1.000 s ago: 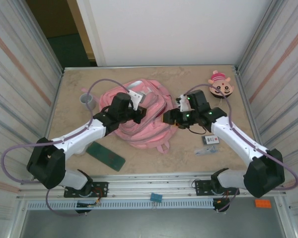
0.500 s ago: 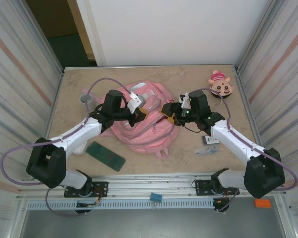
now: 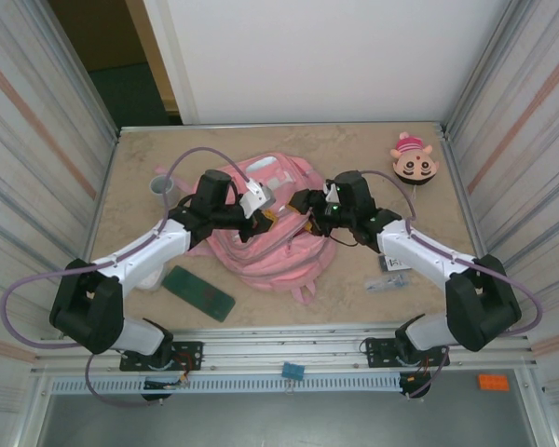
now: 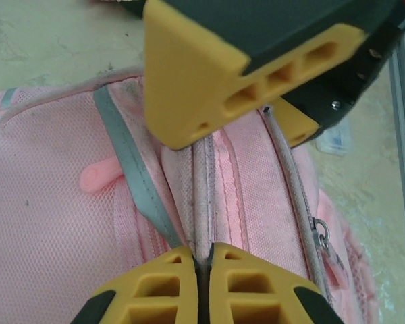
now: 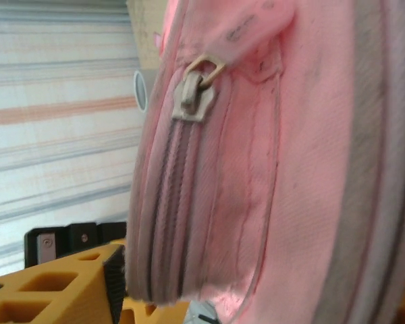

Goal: Pack the student bag

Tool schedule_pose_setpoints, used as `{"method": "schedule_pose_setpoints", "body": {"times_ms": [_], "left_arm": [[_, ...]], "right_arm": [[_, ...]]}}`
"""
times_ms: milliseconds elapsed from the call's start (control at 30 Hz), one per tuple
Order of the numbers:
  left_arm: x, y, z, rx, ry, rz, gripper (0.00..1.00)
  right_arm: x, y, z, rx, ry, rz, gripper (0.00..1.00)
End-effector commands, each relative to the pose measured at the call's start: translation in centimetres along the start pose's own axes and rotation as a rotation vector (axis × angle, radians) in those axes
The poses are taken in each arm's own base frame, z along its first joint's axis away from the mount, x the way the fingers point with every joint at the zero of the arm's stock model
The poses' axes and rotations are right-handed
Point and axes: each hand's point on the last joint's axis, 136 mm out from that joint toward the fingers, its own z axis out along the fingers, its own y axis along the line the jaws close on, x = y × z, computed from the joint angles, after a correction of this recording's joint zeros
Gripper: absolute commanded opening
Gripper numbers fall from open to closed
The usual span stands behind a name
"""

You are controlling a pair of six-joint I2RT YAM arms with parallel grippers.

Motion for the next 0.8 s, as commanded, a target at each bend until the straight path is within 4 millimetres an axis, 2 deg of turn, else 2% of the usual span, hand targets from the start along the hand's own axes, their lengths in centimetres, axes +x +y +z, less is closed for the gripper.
{"method": "schedule_pose_setpoints", "body": {"times_ms": [0, 100, 200, 267, 367, 467, 633, 767], "left_arm": [[-3.5, -1.2, -1.9, 0.022, -0.075, 0.139, 0.0], [-3.4, 0.0, -2.5, -0.082, -0.069, 0.039, 0.18], [-3.5, 1.6, -4.0, -0.251, -0.061, -0.169, 0.25], [-3.0, 1.7, -5.5, -0.325, -0.053, -0.333, 0.3], [-2.1, -0.2, -6.9, -0.344, -0.081, -0.504, 0.39], [-0.7, -2.1, -7.8, -0.347, -0.111, -0.673, 0.43], [2.0, -5.0, -8.0, -0.347, -0.09, -0.862, 0.47], [3.4, -5.7, -7.4, -0.369, -0.105, -0.906, 0.48]], "right_arm": [[-1.7, 2.5, 0.0, -0.068, -0.083, 0.011, 0.36], [-1.8, 2.4, -0.4, -0.074, -0.126, 0.027, 0.12], [-1.8, 2.5, -1.0, -0.09, -0.188, 0.046, 0.06], [-1.7, 2.9, -1.5, -0.1, -0.253, 0.048, 0.05], [-1.6, 4.1, -2.5, -0.124, -0.349, 0.037, 0.01], [-1.6, 5.2, -3.0, -0.142, -0.414, 0.027, 0.01], [-0.6, 7.4, -2.7, -0.204, -0.433, 0.007, 0.0], [0.2, 7.6, -1.8, -0.195, -0.403, 0.0, 0.0]]}}
